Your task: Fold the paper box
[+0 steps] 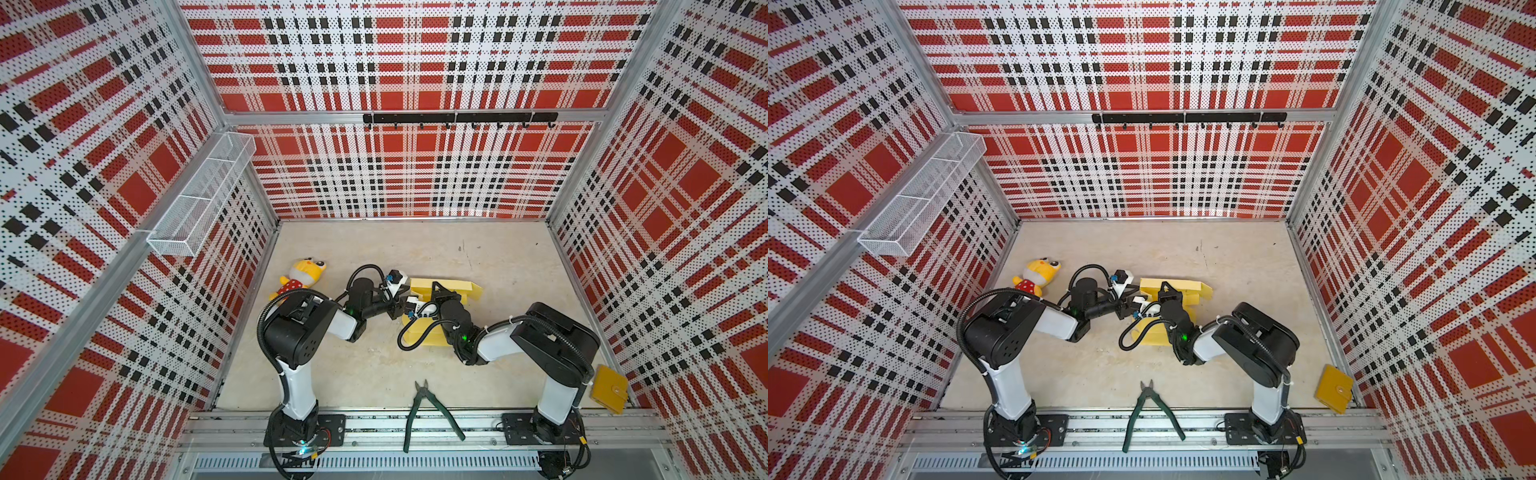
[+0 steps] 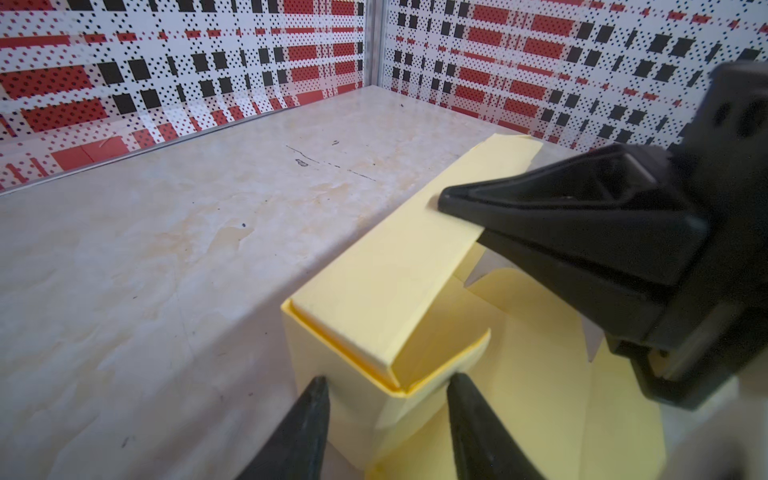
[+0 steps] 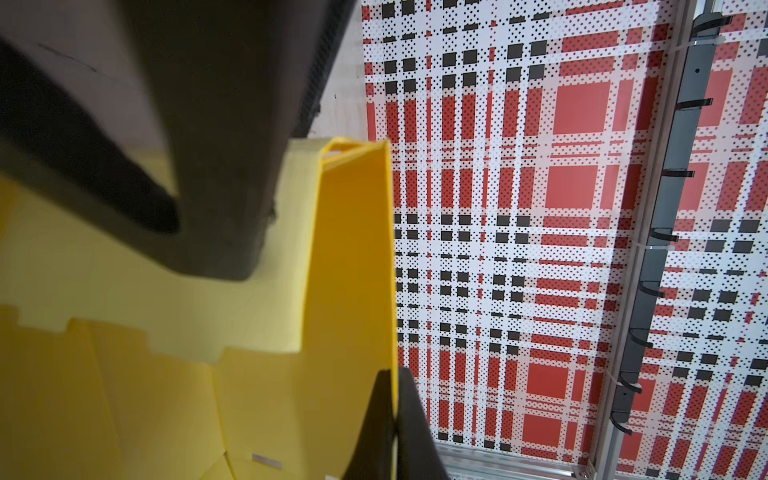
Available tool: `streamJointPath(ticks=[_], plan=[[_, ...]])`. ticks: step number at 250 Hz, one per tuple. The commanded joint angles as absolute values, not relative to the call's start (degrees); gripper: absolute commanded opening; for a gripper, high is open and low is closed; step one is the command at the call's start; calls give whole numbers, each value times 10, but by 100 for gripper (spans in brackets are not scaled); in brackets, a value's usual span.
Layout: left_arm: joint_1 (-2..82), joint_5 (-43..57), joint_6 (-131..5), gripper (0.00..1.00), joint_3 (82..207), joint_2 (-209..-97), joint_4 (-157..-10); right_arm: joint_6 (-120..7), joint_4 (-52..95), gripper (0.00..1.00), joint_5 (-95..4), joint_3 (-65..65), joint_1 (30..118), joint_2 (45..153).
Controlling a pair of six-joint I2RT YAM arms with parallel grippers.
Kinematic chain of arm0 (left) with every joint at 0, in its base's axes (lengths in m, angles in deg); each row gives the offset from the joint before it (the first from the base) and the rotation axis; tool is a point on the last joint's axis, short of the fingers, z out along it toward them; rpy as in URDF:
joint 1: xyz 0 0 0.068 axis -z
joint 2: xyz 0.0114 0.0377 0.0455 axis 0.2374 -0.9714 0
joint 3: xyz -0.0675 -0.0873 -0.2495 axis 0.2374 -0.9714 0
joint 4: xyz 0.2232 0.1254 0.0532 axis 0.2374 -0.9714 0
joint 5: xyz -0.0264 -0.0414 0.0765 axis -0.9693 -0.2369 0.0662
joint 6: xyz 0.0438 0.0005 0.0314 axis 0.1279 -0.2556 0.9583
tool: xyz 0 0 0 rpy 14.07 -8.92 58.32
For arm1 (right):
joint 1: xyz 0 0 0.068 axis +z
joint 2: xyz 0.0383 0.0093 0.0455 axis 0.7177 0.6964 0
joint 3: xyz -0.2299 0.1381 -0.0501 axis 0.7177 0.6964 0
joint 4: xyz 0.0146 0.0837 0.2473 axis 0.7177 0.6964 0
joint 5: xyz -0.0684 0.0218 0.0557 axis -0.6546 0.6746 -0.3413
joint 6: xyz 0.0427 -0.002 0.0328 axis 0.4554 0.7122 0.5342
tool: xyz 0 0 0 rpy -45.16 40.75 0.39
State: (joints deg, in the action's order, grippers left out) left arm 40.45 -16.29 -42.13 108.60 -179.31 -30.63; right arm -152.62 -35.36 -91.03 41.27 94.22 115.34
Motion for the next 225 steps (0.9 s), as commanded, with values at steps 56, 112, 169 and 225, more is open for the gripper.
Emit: streamJointPath(ticks=[56,112,169,225], plan=[[452,-88,-442,34,1070,-1828,-177,-1514,-401,0,-898,413,961,1173],[456,-69,-464,19,1079,-1839,-166,-1495,-403,0,-903,424,974,1174],[455,-75,-476,9,1086,-1841,-165,-1470,-389,1,-911,430,987,1166],[456,-81,-494,21,1101,-1849,-166,-1438,-353,1,-902,429,991,1151]])
